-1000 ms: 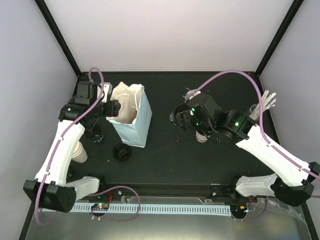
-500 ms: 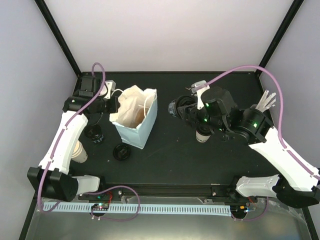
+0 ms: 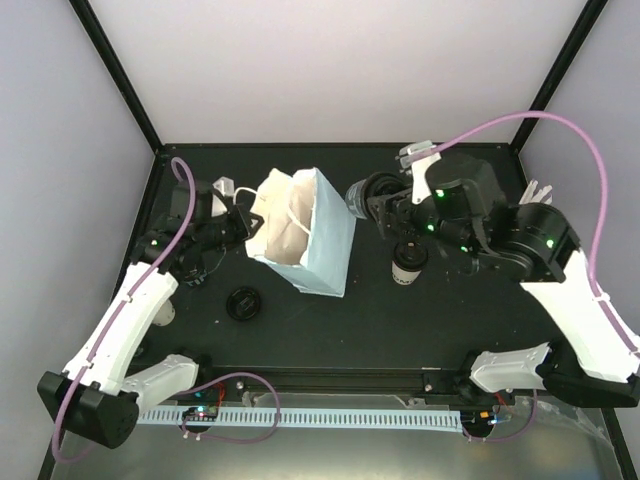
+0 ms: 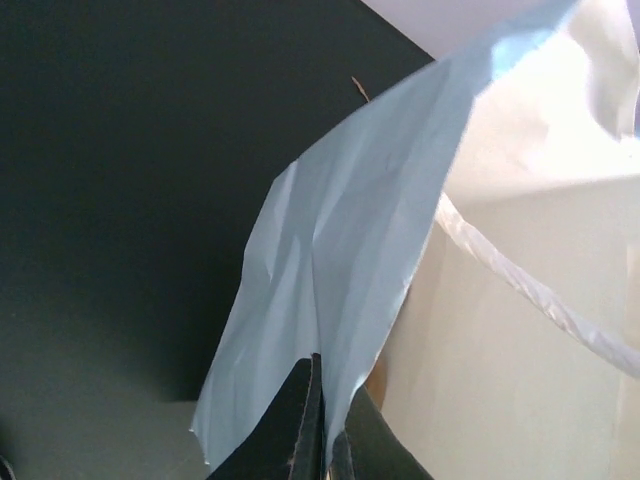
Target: Pack the takeout coffee
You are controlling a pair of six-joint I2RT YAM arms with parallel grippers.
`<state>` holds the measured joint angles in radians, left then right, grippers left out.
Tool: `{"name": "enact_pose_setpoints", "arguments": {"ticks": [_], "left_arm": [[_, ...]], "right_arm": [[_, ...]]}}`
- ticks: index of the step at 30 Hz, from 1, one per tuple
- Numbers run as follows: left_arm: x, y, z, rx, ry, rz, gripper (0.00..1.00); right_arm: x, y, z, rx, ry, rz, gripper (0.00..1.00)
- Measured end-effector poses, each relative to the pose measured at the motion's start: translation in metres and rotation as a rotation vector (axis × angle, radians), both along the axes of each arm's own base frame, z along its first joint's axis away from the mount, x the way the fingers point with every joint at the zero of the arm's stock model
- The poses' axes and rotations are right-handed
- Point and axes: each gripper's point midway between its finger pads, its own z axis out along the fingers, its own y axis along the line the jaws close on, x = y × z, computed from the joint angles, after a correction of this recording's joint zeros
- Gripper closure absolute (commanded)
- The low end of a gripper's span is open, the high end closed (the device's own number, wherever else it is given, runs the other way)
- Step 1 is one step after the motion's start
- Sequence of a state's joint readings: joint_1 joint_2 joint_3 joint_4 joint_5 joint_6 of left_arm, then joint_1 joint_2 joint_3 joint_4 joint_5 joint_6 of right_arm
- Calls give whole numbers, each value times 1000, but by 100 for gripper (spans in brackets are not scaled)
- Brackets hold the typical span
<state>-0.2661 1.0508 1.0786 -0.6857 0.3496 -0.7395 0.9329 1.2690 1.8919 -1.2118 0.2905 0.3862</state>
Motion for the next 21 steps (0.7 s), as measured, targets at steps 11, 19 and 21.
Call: {"name": "enact_pose_setpoints", "arguments": {"ticks": [11, 19, 21], "left_arm": [[-18, -29, -3, -18, 31, 94, 99], [-29, -32, -13, -34, 106, 209, 98], [-37, -32, -20, -22, 147, 246, 98]], "right_arm": [[-19, -10, 71, 125, -106, 75, 28], [-27, 27, 73, 176, -39, 215, 28], [-29, 37, 72, 192, -17, 254, 28]]}}
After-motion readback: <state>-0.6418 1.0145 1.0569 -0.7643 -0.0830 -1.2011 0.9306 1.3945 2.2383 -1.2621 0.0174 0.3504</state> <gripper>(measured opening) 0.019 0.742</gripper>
